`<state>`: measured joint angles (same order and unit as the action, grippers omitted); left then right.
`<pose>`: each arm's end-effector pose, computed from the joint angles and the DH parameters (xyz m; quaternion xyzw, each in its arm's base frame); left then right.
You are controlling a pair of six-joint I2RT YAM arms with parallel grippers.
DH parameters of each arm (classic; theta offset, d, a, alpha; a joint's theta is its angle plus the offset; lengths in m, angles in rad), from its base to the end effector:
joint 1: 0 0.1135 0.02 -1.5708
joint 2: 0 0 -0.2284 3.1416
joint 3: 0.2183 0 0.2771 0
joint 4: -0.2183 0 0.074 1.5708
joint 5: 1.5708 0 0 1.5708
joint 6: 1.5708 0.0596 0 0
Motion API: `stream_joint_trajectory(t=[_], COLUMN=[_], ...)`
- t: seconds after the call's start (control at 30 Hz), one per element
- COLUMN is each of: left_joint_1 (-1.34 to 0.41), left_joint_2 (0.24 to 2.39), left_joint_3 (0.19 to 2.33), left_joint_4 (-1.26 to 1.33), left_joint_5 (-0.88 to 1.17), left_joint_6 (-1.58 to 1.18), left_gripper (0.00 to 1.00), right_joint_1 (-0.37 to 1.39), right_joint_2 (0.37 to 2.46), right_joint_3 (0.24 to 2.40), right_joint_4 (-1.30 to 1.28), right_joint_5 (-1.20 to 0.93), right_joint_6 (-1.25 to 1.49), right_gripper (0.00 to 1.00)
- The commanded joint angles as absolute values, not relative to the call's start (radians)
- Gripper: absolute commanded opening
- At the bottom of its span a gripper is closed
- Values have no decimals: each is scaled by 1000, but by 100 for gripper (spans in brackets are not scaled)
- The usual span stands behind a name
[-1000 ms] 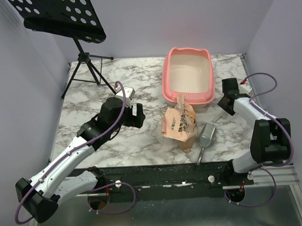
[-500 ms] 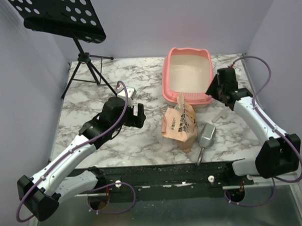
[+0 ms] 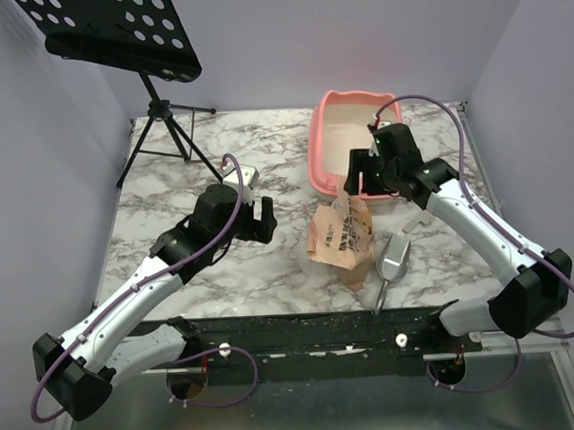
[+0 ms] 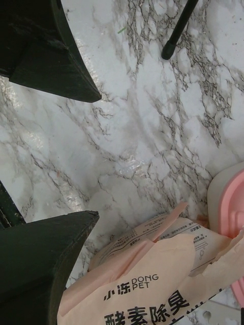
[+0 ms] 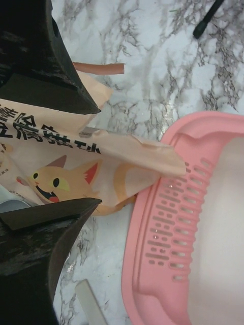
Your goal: Fill the litter box with clean litter
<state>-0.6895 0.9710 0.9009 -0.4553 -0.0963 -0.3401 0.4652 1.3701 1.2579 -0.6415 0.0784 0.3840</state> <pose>0.2201 -0.1740 0.2761 0.1268 0.8565 -0.2092 0.4545 0.3125 0.1516 0.2754 -0.0217 0.9169 0.1308 0.3765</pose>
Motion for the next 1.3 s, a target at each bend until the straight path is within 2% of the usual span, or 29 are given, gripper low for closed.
stream_joint_trajectory(t=[0.0,0.43,0.6,0.7,0.77,0.8,0.9,1.07,1.27], left_joint_1=[-693,-692,-693,-693,-692,-692,-693,-692,-692], left_joint_2=[965,948,927,913,904,899,891,885,884], left_joint_3=[900,902,903,905,905,905,907,910,922], left_joint_4=[-457,-468,-471,-476,-477,-476,-479,-486,-515], left_joint_5=[-107,-115,-129,-133,-133,-133,-132,-138,-178], left_joint_6=[-328,-333,-334,-334,-333,-333,-333,-337,-350], left_gripper=[96,96,96,96,96,96,96,96,96], right_joint_1=[489,603,621,621,621,621,621,621,623], right_joint_2=[1400,1497,1531,1539,1543,1548,1554,1514,1407], right_joint_3=[1325,1275,1269,1259,1256,1255,1255,1255,1226], right_joint_4=[-753,-752,-776,-802,-814,-819,-828,-795,-695], right_joint_5=[-49,-19,66,127,153,159,170,137,43], right_joint_6=[293,380,405,406,410,413,431,543,904], right_gripper=[75,75,68,62,52,44,1,1,1])
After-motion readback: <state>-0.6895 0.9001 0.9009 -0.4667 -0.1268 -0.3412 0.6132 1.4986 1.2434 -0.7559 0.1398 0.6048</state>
